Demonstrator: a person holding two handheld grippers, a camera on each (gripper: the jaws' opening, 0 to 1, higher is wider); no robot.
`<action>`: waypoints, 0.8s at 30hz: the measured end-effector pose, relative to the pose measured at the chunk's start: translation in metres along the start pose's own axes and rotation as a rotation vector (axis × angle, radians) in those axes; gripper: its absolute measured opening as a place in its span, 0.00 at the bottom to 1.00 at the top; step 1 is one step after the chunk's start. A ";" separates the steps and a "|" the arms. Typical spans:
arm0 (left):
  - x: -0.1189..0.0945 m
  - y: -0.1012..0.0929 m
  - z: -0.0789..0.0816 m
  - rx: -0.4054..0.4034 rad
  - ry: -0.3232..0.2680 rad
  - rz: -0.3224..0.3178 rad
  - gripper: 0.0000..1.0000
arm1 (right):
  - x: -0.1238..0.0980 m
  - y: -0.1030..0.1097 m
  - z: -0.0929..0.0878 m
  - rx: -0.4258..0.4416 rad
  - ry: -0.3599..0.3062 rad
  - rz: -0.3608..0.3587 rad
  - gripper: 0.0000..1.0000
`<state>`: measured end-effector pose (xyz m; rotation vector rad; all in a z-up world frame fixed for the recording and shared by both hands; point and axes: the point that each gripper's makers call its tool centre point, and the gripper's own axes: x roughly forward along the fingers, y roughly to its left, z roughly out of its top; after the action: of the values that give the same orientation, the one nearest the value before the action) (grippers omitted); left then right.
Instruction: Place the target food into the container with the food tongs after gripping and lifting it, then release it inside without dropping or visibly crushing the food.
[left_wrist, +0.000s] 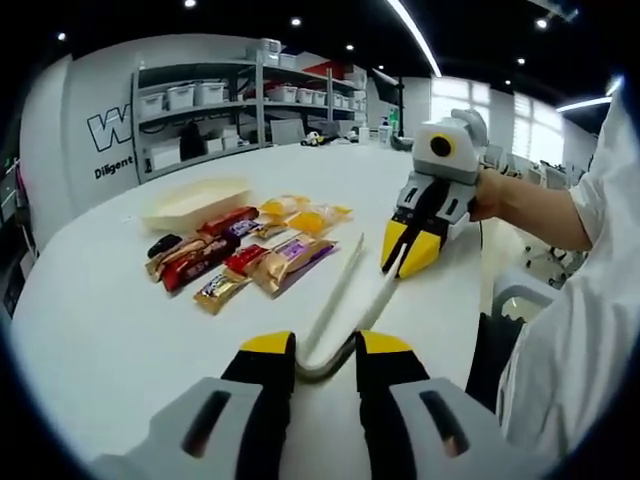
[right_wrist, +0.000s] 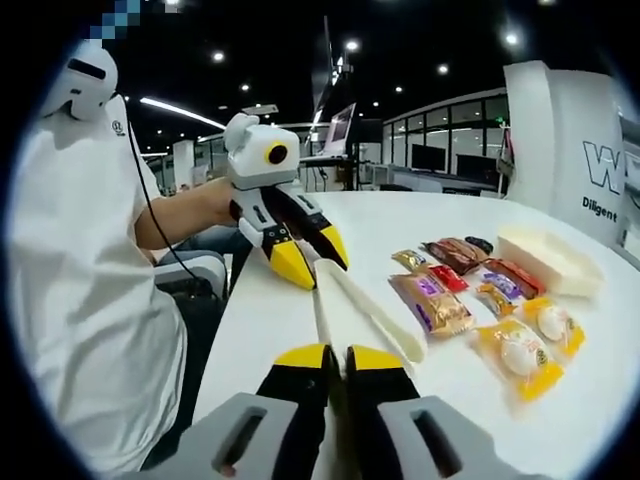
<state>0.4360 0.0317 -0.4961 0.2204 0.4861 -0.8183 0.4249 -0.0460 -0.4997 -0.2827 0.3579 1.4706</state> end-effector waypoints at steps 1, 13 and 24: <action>0.000 0.000 0.000 0.000 0.001 -0.002 0.23 | 0.000 0.000 0.000 0.001 0.000 0.000 0.02; 0.002 0.003 0.001 -0.003 0.004 -0.021 0.24 | 0.002 0.004 0.001 0.006 -0.009 -0.005 0.02; 0.001 0.002 0.001 -0.006 -0.005 -0.027 0.24 | 0.000 0.003 0.005 0.026 -0.033 -0.010 0.03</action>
<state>0.4390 0.0319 -0.4957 0.2060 0.4875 -0.8435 0.4224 -0.0444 -0.4952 -0.2390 0.3481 1.4583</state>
